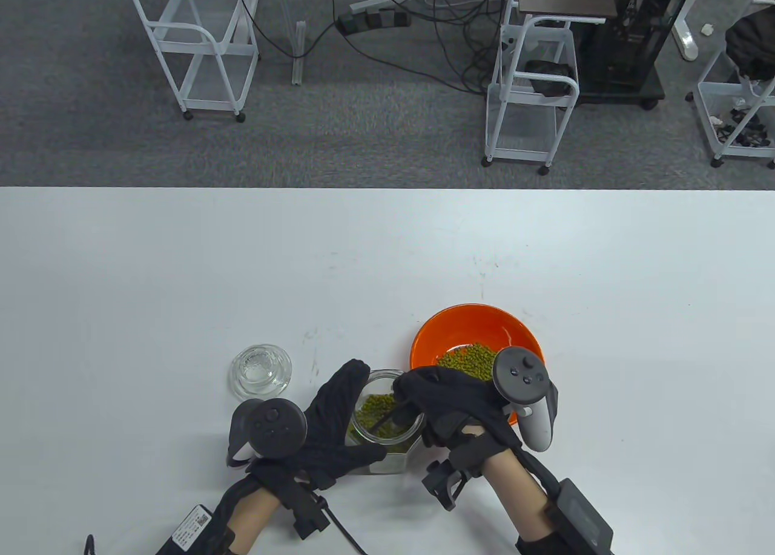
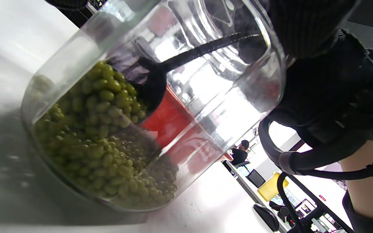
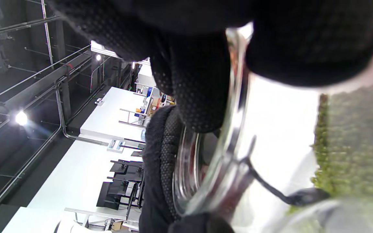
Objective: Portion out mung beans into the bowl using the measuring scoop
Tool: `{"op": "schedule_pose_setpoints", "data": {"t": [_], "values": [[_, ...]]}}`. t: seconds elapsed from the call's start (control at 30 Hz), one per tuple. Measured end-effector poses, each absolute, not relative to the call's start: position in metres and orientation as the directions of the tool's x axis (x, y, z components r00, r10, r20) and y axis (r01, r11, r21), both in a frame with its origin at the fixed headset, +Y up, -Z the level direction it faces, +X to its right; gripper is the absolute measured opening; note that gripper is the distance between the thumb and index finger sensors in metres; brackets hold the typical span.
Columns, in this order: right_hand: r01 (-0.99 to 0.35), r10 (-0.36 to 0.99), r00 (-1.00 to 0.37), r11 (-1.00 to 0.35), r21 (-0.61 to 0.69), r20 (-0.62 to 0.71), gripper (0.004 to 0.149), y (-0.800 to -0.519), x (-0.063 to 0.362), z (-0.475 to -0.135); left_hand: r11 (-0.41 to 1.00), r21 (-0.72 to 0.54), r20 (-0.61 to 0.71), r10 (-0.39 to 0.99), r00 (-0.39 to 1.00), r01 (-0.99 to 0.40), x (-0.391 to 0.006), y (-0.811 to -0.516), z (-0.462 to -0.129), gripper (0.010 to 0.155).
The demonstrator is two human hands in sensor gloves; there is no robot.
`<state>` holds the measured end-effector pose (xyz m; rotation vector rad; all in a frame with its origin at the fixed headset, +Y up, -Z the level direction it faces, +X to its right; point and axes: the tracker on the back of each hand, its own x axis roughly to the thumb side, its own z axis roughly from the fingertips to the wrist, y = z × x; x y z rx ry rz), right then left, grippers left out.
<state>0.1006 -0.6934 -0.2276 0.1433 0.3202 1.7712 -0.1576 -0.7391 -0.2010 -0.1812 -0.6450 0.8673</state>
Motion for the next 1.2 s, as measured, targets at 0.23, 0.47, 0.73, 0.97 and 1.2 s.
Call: {"op": "schedule_pose_setpoints", "data": {"t": [0.23, 0.47, 0.73, 0.97, 1.2], "values": [[-0.944, 0.974, -0.215, -0.189, 0.269, -0.069, 0.042, -0.692, 0.102, -0.227, 0.645, -0.399, 0.452, 0.756, 0.472, -0.651, -0.157, -0.739, -0.201, 0.111], [-0.96, 0.981, -0.174, -0.15, 0.238, -0.082, 0.042, -0.691, 0.108, -0.228, 0.645, -0.399, 0.452, 0.756, 0.472, -0.651, -0.157, -0.739, -0.201, 0.111], [-0.983, 0.983, -0.039, -0.006, 0.183, -0.177, 0.042, -0.703, 0.128, -0.238, 0.645, -0.399, 0.452, 0.756, 0.472, -0.651, -0.157, -0.739, -0.201, 0.111], [-0.979, 0.965, 0.055, 0.103, 0.174, -0.257, 0.042, -0.718, 0.14, -0.245, 0.645, -0.399, 0.452, 0.756, 0.472, -0.651, -0.157, -0.739, -0.201, 0.111], [-0.968, 0.944, 0.131, 0.188, 0.167, -0.302, 0.042, -0.729, 0.146, -0.25, 0.645, -0.399, 0.452, 0.756, 0.472, -0.651, -0.157, -0.739, -0.201, 0.111]]}}
